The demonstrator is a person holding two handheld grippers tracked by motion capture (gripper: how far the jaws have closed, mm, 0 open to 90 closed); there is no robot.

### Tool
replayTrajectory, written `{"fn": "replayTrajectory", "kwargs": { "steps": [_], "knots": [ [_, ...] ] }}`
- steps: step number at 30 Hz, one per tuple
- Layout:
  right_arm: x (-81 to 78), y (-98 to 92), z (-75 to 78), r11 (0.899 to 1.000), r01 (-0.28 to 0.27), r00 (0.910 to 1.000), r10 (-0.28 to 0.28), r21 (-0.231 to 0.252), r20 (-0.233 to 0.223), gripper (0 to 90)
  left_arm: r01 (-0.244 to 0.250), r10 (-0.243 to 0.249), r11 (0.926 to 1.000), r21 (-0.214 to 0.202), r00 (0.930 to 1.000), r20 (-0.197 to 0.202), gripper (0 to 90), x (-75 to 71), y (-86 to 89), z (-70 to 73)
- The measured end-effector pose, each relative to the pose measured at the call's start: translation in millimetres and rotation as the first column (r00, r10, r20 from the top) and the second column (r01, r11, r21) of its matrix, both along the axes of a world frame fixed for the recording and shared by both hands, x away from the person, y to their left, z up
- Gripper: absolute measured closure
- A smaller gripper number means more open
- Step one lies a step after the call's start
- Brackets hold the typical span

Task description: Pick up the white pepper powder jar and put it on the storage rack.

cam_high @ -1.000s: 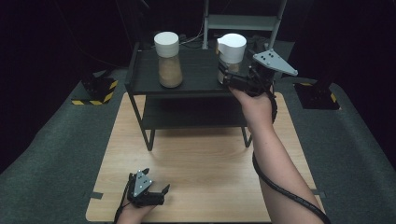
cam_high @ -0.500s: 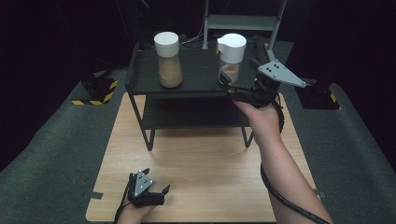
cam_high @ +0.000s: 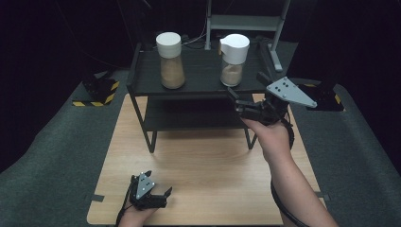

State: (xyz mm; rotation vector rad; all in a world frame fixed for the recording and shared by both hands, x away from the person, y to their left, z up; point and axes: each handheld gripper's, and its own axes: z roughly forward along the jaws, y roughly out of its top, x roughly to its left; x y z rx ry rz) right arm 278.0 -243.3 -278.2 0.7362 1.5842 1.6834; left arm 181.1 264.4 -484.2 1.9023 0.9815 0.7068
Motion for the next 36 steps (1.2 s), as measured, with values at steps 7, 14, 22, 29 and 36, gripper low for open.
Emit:
{"fn": "replayTrajectory", "kwargs": {
  "steps": [7, 14, 22, 29, 36],
  "knots": [
    [-11.6, -6.2, -8.3, 1.000, -0.009, 0.9999, 0.009, -0.015, 0.008, 0.0, 0.001, -0.001, 1.0000, 0.005, 1.0000, 0.002, 1.2, -0.4, -0.5, 0.1],
    [-23.2, -12.2, -22.3, 0.999, -0.022, 0.9997, 0.022, -0.025, 0.014, 0.0, 0.004, -0.004, 0.9999, 0.013, 1.0000, 0.005, 1.2, -0.6, -1.6, 0.1],
    [-35.3, -17.8, -38.1, 0.998, -0.031, 0.9995, 0.031, -0.050, 0.006, 0.0, 0.006, -0.006, 0.9999, 0.016, 1.0000, 0.007, 1.2, -0.9, -1.9, 0.1],
    [-45.8, -23.9, -57.2, 0.997, -0.036, 0.9993, 0.036, -0.063, -0.002, 0.0, 0.010, -0.010, 0.9996, 0.028, 0.9999, 0.010, 1.2, -1.0, -3.3, 0.5],
    [-52.6, -27.0, -75.5, 0.996, -0.043, 0.9989, 0.041, -0.082, -0.021, 0.0, 0.012, -0.012, 0.9993, 0.035, 0.9999, 0.012, 1.2, -1.4, -4.3, 0.6]
  ]
}}
